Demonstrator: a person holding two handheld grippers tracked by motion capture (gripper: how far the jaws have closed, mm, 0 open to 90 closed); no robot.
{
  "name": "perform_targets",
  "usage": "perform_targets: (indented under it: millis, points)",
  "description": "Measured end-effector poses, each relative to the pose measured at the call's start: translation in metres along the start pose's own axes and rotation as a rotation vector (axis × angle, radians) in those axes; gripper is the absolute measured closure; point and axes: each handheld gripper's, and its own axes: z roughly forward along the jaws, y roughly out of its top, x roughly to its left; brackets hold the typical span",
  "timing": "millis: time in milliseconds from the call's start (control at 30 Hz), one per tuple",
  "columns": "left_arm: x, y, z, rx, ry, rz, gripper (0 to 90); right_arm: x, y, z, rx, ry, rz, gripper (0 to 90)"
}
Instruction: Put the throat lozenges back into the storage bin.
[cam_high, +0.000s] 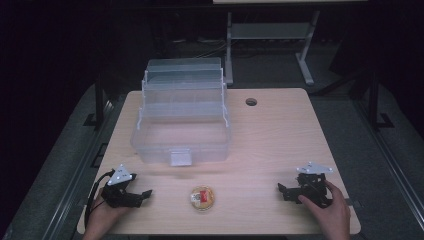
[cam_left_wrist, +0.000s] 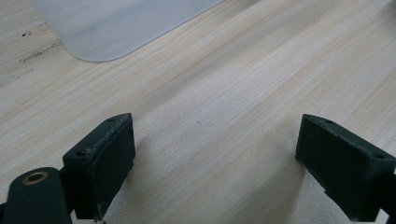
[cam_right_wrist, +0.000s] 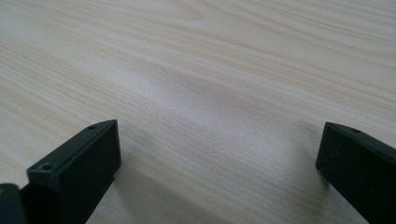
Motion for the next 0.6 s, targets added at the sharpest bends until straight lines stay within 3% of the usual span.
perform_targets:
  millis: [400,600]
  points:
    - [-0.0006,0.003,-0.0013,0.01,-0.01,-0.008,12.2,0.0,0.0,0.0,0.0,0.0,0.0,0.0]
    - [-0.0049,0.0075,-0.0045,0.016,-0.043,0.001,12.3,-0.0001,0.0,0.0,0.0,0.0,-0.001,0.0]
